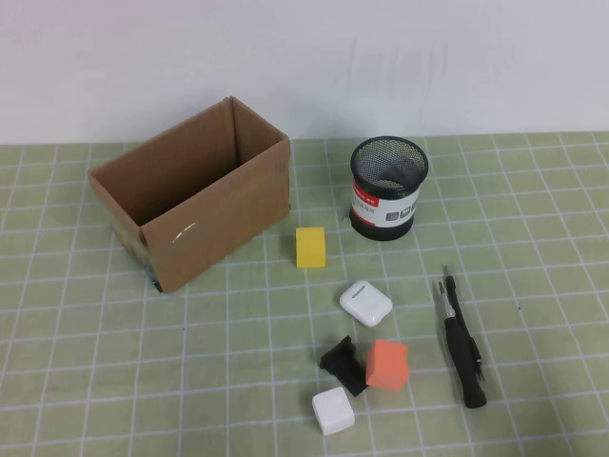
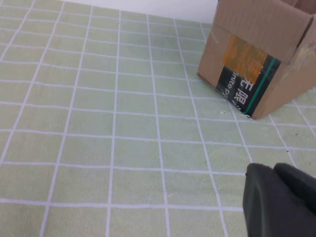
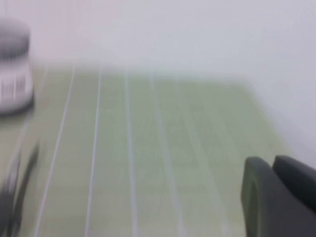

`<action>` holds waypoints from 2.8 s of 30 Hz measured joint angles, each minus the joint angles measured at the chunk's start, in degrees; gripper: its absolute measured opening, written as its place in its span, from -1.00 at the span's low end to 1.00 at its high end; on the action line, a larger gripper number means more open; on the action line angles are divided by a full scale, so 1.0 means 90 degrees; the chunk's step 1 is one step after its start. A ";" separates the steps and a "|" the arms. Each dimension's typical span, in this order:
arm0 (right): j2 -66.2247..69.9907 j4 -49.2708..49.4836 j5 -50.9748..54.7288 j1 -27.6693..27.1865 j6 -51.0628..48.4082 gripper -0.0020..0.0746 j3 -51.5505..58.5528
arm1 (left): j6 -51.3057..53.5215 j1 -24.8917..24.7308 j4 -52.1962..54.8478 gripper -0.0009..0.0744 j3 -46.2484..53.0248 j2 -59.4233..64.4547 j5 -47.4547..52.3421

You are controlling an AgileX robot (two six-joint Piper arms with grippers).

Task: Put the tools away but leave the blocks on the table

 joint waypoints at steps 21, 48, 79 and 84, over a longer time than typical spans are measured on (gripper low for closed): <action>0.0000 0.0000 0.0313 0.0000 0.0024 -0.97 0.0000 | 0.0011 0.0000 0.0000 -0.99 0.0000 0.0000 0.0000; 0.0000 0.0175 -0.4037 0.0000 0.0449 -0.97 0.0000 | 0.0011 0.0000 0.0000 -0.99 0.0000 0.0000 0.0000; 0.4324 -0.0857 0.4217 0.0000 0.2374 -0.97 -0.6465 | 0.0027 0.0000 0.0000 -0.99 0.0000 0.0000 0.0000; 0.5344 0.0199 0.4816 0.0000 0.1965 -0.97 -0.6465 | 0.0027 0.0000 0.0000 -0.99 0.0000 0.0000 0.0000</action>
